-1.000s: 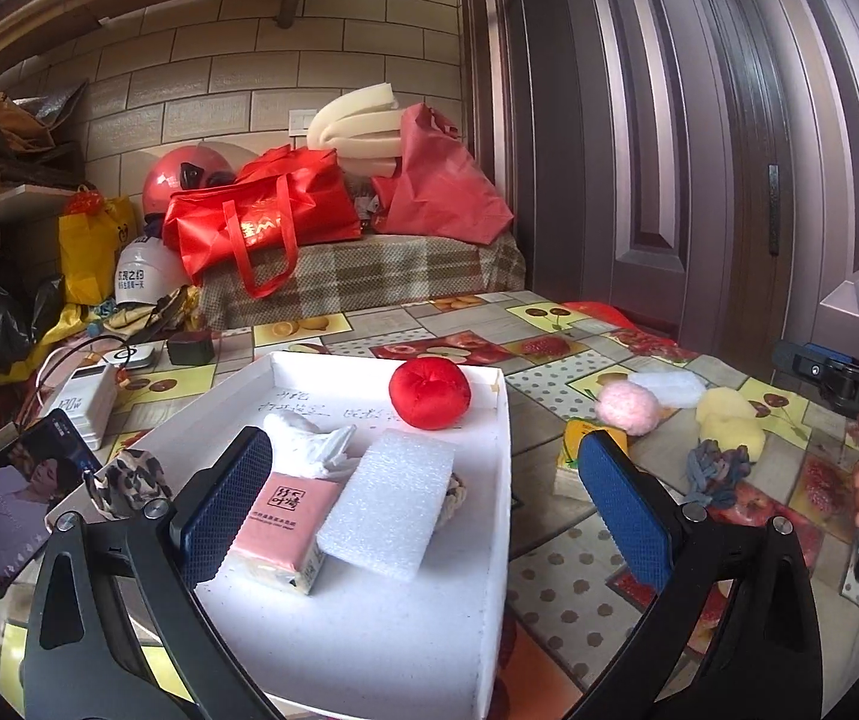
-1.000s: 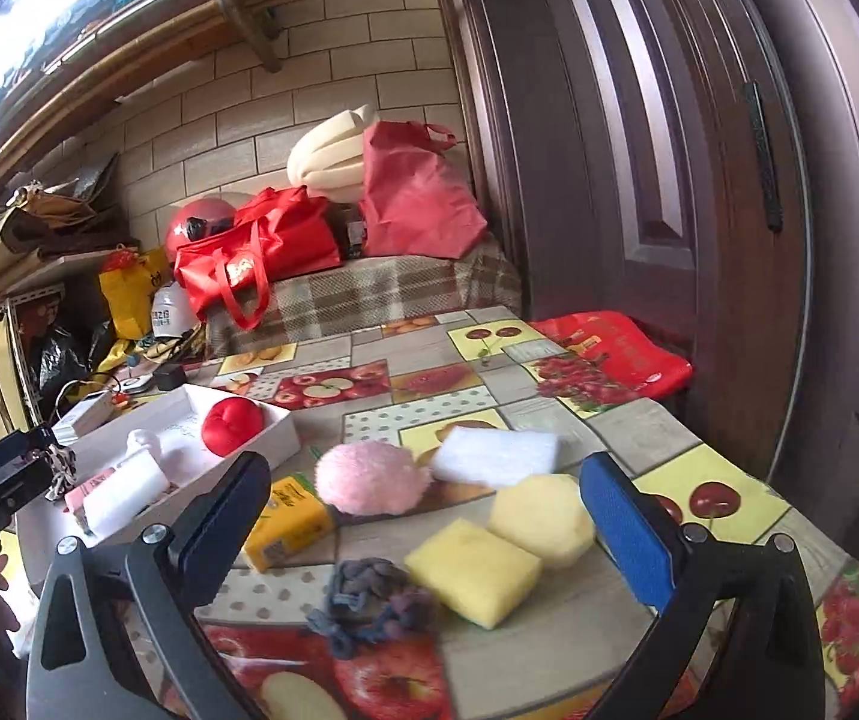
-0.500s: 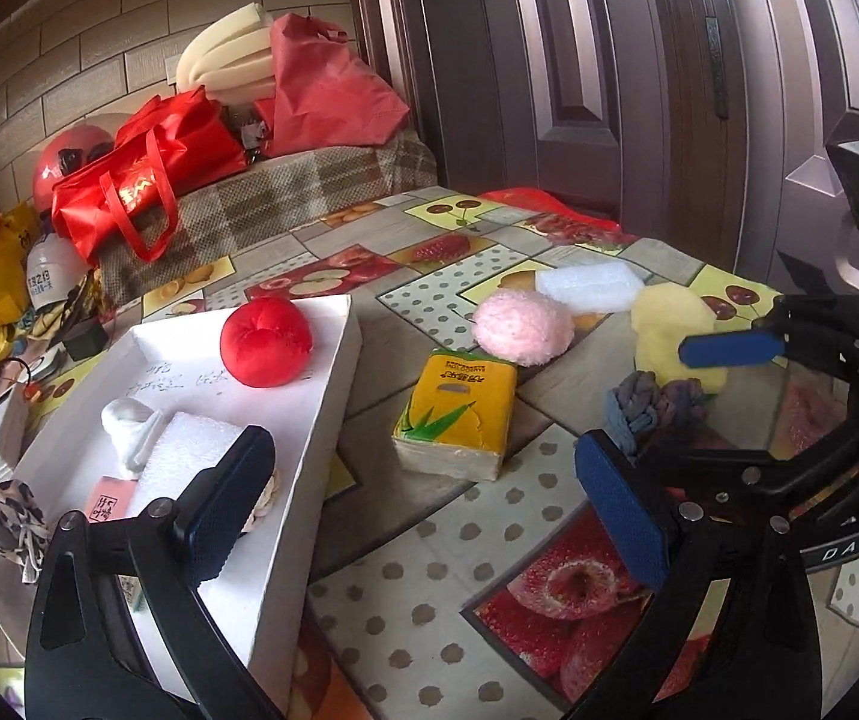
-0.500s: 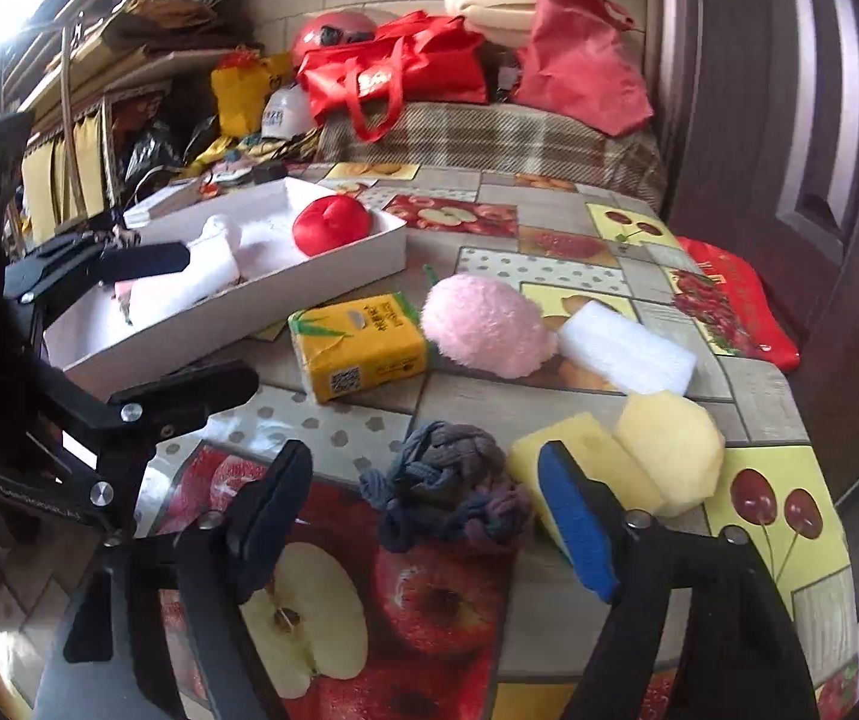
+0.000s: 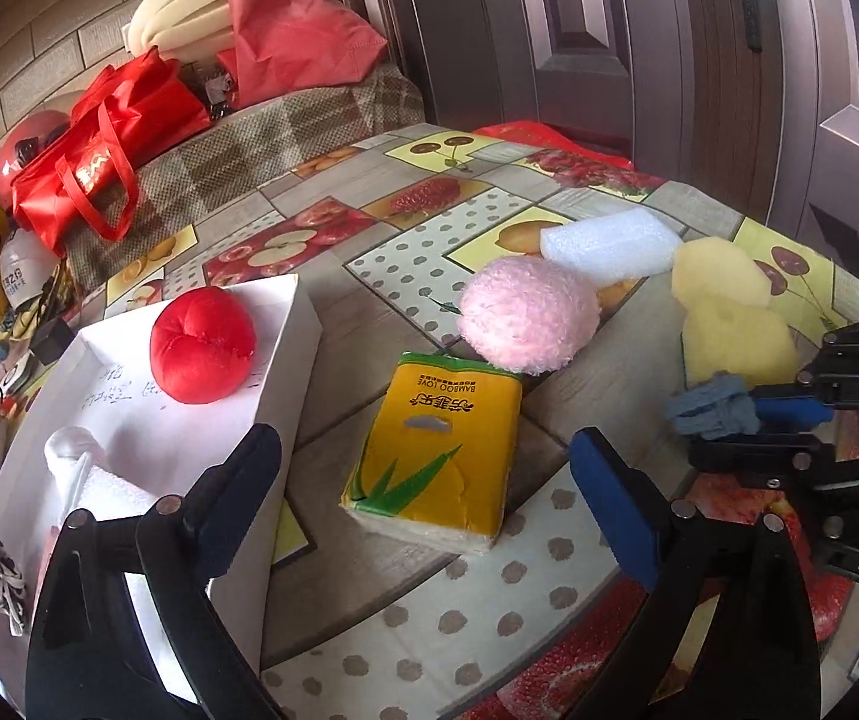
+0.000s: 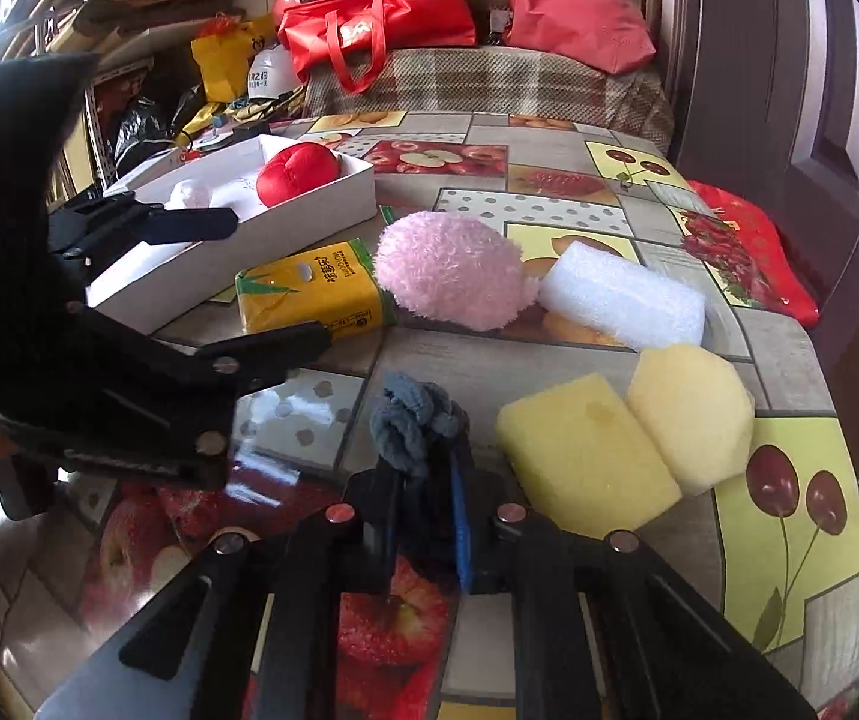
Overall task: Organize soft objects
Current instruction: 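Grasp the yellow tissue pack with left while right grasps the grey rope knot, then carry the yellow pack toward the box with left while right carries the knot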
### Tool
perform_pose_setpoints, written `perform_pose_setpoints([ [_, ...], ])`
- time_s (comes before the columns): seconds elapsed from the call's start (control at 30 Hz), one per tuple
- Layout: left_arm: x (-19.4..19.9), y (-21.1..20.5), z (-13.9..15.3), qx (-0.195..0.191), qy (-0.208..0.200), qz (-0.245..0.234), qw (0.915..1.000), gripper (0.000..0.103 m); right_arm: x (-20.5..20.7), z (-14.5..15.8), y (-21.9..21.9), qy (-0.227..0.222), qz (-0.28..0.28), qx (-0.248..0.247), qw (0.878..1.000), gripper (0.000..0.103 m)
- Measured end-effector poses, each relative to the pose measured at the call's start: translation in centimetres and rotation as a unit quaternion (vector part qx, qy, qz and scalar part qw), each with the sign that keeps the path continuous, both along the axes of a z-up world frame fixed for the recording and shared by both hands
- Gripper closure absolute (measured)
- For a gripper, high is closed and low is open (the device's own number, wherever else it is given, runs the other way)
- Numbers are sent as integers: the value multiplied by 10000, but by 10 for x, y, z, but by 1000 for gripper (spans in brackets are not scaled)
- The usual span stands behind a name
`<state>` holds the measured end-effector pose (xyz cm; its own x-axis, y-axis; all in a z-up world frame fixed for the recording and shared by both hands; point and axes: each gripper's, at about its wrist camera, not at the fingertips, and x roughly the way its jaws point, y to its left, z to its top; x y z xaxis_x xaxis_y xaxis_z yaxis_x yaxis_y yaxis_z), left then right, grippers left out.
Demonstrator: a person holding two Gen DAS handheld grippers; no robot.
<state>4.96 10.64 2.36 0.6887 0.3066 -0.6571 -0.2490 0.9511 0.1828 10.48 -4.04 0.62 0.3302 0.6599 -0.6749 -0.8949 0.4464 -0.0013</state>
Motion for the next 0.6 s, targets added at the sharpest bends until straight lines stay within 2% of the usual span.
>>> perform_pose_setpoints([
  [0.03,4,0,-3,4,121,2,9999,17,-2,2,-5,30,5,101,9999,91],
  [0.1,13,1,-11,38,414,51,9991,47,-7,7,-13,7,32,333,9994,91],
  [0.23,13,0,-14,44,438,54,9990,51,-9,14,-20,-97,-36,601,9981,91],
  [0.33,5,-4,-8,51,222,23,9997,54,-6,19,-29,-70,-137,894,9959,91],
  [0.47,-23,-15,13,191,-605,17,9980,54,-10,28,-42,-329,-334,1282,9906,91],
  [0.6,-60,-23,29,68,-1480,-64,9889,54,-18,35,-48,-504,-508,1584,9848,91],
])
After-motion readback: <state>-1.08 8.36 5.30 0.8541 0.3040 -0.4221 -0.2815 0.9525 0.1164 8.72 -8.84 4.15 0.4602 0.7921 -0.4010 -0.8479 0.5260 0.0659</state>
